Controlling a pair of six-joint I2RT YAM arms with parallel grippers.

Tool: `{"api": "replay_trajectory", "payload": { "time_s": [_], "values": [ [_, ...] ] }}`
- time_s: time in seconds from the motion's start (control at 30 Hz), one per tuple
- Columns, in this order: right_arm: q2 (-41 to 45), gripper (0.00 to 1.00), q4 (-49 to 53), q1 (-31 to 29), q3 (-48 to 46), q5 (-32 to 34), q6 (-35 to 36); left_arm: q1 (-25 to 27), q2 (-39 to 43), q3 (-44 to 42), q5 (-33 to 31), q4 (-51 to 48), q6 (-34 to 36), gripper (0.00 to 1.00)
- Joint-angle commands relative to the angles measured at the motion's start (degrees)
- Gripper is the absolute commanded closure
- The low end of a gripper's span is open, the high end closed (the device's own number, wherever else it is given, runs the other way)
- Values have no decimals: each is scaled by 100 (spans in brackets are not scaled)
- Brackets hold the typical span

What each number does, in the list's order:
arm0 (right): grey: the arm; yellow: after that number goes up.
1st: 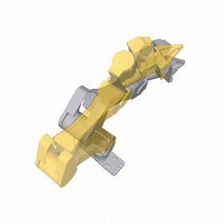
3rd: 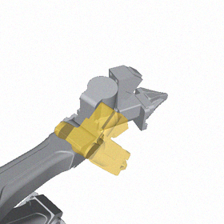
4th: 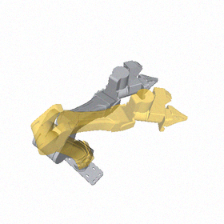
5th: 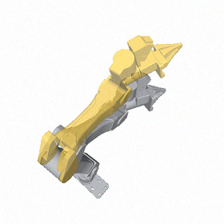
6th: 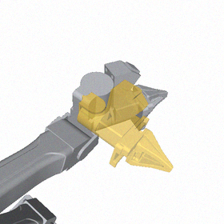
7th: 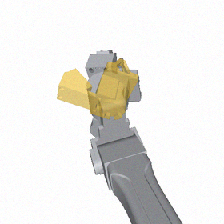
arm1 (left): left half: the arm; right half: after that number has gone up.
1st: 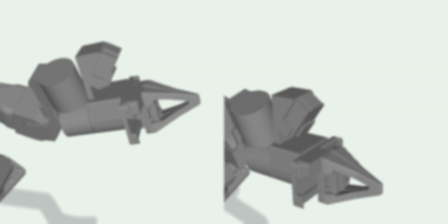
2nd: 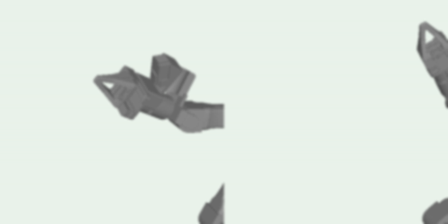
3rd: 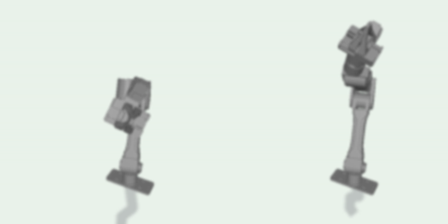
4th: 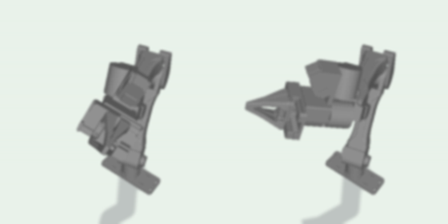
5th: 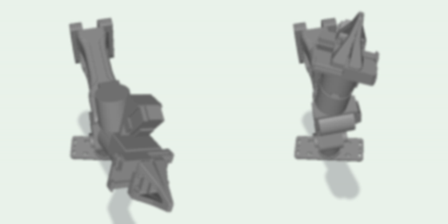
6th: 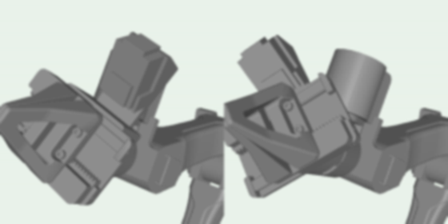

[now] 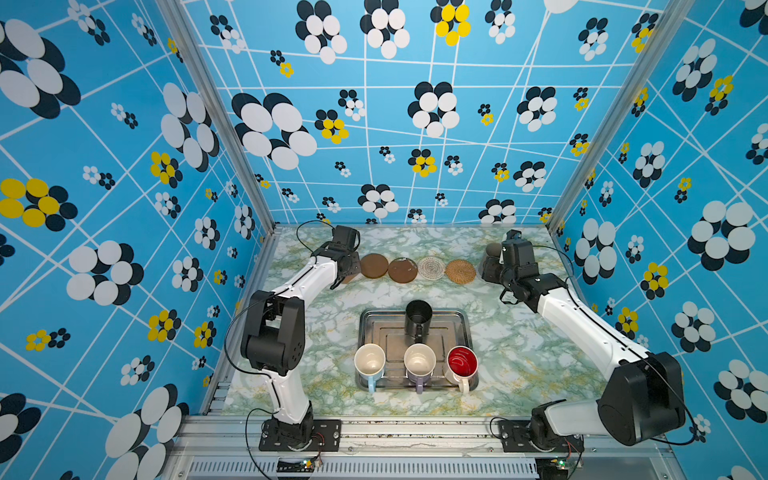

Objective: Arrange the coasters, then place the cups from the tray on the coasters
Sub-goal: 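Carry the white speckled mug with the left gripper toward the paw coaster, then hold the white speckled mug above the paw coaster with the left gripper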

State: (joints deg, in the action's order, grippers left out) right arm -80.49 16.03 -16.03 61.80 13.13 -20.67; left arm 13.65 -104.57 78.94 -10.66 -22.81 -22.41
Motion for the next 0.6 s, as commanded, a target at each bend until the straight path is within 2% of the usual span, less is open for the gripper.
{"api": "replay_trajectory", "payload": {
  "time_s": [0.0, 0.57],
  "values": [
    [-90, 41, 78, 30, 166, -116, -113, -87, -17, 175, -99, 632, 93, 100],
    [-238, 41, 111, 30, 227, -152, -175, -246, -221, 113, -76, 782, 100, 100]
  ]
}}
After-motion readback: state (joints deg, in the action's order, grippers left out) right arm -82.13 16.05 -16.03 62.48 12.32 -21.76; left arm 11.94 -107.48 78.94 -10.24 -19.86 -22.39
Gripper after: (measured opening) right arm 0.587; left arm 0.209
